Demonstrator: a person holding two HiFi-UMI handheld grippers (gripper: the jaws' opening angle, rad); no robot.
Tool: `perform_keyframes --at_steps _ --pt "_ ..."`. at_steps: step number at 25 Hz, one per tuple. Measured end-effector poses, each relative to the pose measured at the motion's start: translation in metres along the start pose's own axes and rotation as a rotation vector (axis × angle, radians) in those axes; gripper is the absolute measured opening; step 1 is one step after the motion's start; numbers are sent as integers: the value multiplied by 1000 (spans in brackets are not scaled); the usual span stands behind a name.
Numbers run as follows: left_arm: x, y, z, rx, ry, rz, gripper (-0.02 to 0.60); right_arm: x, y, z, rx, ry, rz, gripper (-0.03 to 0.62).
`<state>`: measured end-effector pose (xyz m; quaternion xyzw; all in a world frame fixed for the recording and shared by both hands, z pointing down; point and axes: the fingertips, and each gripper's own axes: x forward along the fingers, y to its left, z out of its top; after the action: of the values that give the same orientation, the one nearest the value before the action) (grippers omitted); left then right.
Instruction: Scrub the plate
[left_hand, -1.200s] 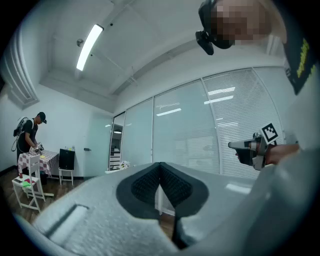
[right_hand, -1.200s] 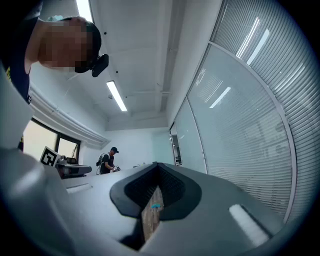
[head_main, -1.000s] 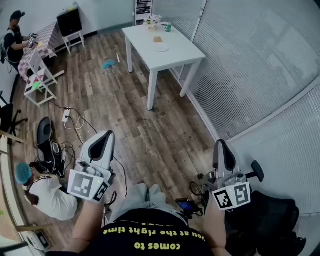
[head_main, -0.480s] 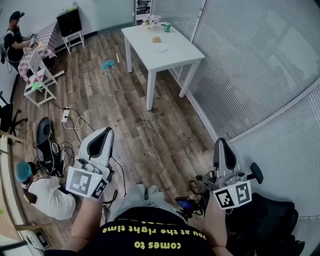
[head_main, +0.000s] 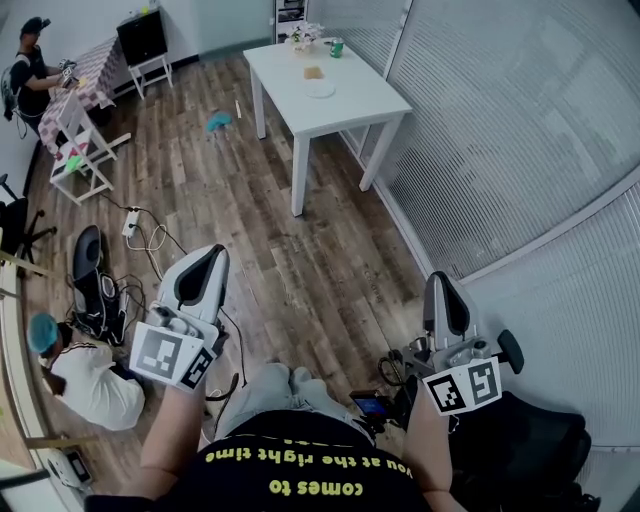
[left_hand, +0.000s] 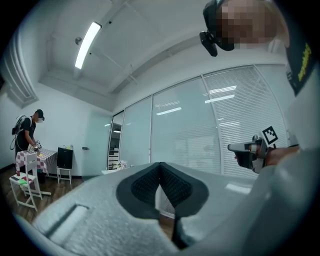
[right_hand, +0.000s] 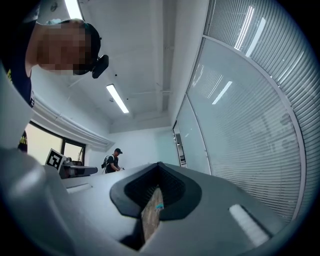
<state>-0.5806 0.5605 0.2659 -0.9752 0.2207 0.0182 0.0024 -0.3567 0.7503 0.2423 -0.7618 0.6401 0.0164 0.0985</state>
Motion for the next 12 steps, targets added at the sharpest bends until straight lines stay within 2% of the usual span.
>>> perform_keyframes --at_steps 3,7,12 --pt "8 -8 -1 -4 -1 1 5 -3 -10 -1 -2 1 -1 6" --pt "21 -19 -1 -49 -11 -18 5 -5 -24 -1 43 -15 -1 5" --pt "40 -26 0 -29 -14 -28 5 5 -31 4 58 -35 21 6"
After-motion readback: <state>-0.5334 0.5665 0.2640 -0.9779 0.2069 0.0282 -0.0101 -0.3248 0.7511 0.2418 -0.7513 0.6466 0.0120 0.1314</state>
